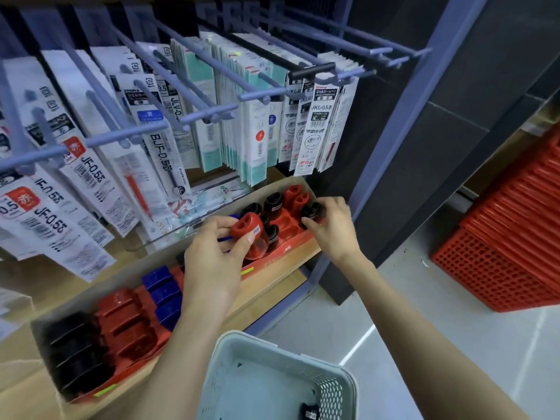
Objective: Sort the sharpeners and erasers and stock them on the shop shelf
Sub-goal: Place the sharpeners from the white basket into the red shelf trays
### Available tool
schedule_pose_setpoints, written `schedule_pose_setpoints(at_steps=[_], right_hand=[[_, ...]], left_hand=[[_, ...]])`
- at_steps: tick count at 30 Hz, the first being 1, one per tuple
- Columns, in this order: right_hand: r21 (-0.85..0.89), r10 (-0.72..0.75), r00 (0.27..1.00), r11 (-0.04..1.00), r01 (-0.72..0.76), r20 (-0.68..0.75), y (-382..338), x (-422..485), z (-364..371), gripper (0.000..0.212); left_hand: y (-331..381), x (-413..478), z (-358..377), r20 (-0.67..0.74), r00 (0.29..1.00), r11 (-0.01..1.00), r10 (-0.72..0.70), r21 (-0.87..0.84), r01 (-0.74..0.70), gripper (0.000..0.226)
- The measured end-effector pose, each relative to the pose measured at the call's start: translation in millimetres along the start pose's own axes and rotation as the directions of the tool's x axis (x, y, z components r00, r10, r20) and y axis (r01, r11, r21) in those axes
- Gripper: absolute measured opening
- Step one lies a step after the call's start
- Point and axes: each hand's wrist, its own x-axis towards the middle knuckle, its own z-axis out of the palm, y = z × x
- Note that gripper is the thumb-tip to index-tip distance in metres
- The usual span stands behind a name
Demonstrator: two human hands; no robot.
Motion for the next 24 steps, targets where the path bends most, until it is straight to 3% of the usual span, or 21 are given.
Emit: schedule_pose_setpoints(at_steps=[6,10,20,22,24], right_hand=[[0.183,-0.086,0.992,0.978,0.101,-0.091,-18,-10,-15,0.036],[0.244,-0.147,0.989,0.96,0.137,0.023,-36,-10,-7,0.045],[-0.063,-0.234,0.971,0.969,0.237,0.056,-34,-5,22,0.038],[0.004,-0.213,0.976,0.977,0.213,0.037,-40,-10,12,0.038],[0.232,-0.17,0.983,0.961,0.149,0.074,-51,-24,-5,0.038]], left_hand=[[-1,0,-2,0.006,1.0,1.0,0.004,-0.028,-0.004,0.021],[0,-1,-6,0.005,1.0,0.999,0.005,-0.047,-0.005,0.021],[-3,4,-17,-0.014,1.0,0.997,0.023,-0.069,-0.024,0.02],[-2,3,-16,-0.004,1.0,0.998,0.012,-0.066,-0.013,0.02],[-1,0,-15,0.017,1.0,0.998,0.013,-0.055,-0.012,0.02]])
